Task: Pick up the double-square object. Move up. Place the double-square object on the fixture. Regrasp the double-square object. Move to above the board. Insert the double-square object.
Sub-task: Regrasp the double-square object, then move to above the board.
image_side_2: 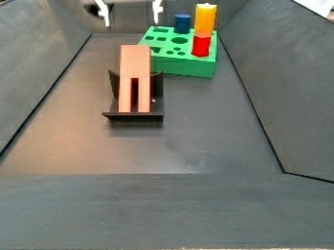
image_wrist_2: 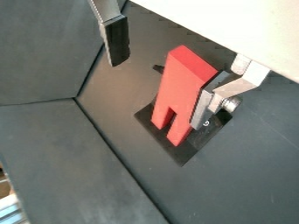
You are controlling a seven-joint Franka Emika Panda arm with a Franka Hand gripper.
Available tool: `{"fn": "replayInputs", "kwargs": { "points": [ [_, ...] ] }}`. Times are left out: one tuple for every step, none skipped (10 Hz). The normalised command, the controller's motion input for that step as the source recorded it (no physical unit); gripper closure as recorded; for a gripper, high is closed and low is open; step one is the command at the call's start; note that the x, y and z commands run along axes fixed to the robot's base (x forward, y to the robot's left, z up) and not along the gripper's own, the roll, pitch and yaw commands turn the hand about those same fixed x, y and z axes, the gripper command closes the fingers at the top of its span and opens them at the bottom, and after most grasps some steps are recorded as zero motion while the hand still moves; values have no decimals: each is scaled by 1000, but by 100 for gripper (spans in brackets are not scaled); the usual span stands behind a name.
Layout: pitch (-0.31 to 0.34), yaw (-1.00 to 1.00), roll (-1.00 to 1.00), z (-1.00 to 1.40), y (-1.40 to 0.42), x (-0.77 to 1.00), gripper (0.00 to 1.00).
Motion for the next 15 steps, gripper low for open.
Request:
{"fn": "replayInputs", "kwargs": {
  "points": [
    [-133, -49, 73, -1000, 28, 77, 0],
    [-112, -66, 67, -1000, 27, 80, 0],
    [-86, -79, 61, -846, 22, 70, 0],
    [-62, -82, 57, -671, 16, 60, 0],
    [-29, -78, 58, -436, 9, 50, 0],
    [-10, -68, 55, -268, 5, 54, 0],
    [0, 0, 0, 0, 0, 0, 100],
    [272, 138, 101, 1000, 59, 297, 100],
    [271, 142, 91, 1000, 56, 298, 100],
    [265, 171, 71, 1000, 46, 289, 100],
    [220, 213, 41, 1000, 38, 276, 100],
    [175, 235, 13, 1000, 36, 267, 100],
    [131, 242, -1, 1000, 30, 257, 100],
    [86, 236, -5, 1000, 23, 246, 100],
    [42, 215, -6, 1000, 14, 225, 100]
  ]
}}
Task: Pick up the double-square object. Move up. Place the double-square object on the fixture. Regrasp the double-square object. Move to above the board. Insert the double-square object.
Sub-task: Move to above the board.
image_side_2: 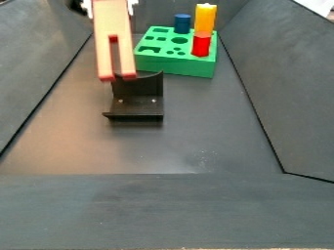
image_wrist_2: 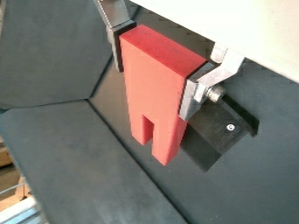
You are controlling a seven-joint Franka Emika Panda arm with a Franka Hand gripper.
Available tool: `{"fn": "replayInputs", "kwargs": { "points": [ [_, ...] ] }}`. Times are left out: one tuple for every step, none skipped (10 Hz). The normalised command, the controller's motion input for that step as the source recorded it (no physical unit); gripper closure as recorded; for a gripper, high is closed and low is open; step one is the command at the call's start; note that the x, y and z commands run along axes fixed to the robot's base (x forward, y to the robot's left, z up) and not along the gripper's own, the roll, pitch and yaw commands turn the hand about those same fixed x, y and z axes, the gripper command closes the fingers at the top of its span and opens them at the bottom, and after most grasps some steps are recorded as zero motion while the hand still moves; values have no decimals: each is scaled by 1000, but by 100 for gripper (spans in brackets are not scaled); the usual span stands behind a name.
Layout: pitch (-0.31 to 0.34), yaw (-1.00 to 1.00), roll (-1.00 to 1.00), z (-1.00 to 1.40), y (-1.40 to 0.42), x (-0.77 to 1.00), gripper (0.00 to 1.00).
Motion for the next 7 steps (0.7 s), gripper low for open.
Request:
{"fn": "replayInputs", "kwargs": {
  "points": [
    [15, 189, -5, 1000, 6, 211, 100],
    [-4, 151, -7, 1000, -5, 196, 100],
    [-3, 122, -7, 978, -10, 176, 100],
    [-2, 101, -7, 859, -15, 145, 100],
    [5, 59, -3, 576, -19, 74, 100],
    [12, 45, 0, 463, -21, 53, 100],
    [27, 29, 1, 239, -21, 37, 100]
  ]
}}
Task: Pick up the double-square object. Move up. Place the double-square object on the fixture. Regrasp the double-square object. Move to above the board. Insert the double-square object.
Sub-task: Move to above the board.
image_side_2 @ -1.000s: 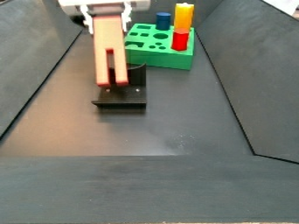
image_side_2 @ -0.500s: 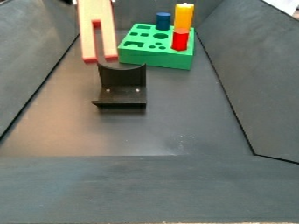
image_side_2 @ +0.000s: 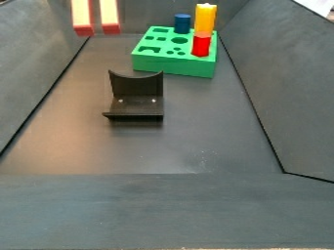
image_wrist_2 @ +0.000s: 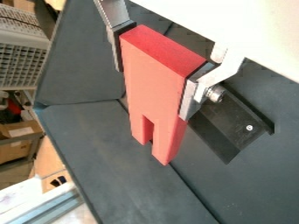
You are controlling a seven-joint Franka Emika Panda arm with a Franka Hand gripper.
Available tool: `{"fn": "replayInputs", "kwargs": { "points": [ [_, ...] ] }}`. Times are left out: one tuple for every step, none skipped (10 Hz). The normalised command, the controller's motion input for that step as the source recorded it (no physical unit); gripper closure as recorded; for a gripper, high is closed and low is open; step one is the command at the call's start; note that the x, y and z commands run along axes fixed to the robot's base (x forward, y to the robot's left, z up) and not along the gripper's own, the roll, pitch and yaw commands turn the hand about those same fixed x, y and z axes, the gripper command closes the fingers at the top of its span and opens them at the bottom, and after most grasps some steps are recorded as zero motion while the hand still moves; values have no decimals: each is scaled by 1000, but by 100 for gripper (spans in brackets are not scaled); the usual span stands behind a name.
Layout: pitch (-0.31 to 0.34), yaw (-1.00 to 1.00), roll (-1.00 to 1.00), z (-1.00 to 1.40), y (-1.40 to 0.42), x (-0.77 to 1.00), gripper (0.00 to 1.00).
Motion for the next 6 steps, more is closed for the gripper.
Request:
{"fn": "replayInputs", "kwargs": {
  "points": [
    [-85, -161, -1000, 347, -1000, -926, 100],
    [-95, -162, -1000, 361, -1000, -940, 100],
    [-120, -162, -1000, 373, -989, -1000, 100],
    [-130, -163, -1000, 340, -946, -1000, 100],
    [-134, -171, -1000, 343, -937, -1000, 100],
    [-128, -177, -1000, 339, -920, -1000, 100]
  ]
}}
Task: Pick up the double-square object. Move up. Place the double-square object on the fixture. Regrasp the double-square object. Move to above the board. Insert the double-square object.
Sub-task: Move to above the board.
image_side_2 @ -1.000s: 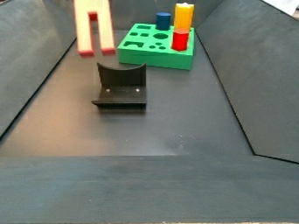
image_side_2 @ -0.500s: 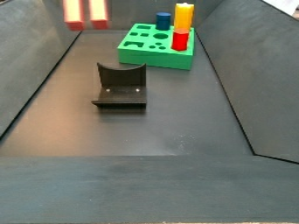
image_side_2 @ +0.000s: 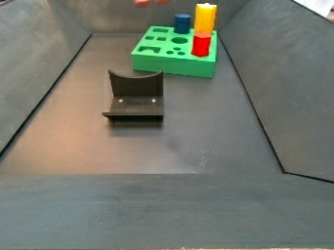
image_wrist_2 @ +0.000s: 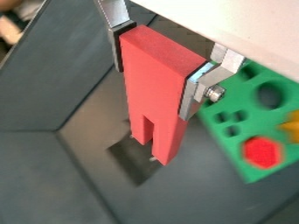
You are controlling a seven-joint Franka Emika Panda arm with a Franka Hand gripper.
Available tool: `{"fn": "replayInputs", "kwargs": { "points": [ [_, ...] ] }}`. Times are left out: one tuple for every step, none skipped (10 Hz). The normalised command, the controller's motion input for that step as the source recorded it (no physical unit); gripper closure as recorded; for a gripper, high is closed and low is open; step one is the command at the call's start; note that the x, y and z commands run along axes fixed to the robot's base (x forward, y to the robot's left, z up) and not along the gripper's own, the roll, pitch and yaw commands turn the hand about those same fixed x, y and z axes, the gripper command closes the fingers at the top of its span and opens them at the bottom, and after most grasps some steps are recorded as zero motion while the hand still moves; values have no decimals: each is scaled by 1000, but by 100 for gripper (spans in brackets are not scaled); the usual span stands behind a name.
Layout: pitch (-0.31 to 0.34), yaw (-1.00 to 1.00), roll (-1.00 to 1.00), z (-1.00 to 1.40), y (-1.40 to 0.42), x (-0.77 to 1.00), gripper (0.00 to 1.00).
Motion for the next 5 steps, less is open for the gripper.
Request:
{"fn": "replayInputs", "kwargs": {
  "points": [
    [-121, -184, -1000, 327, -890, -1000, 100],
    [-114, -192, -1000, 322, -862, -1000, 100],
    [-108, -199, -1000, 236, -615, -765, 100],
    [-104, -199, -1000, 137, -353, -501, 100],
    [-76, -194, -1000, 53, -145, -248, 100]
  ]
}}
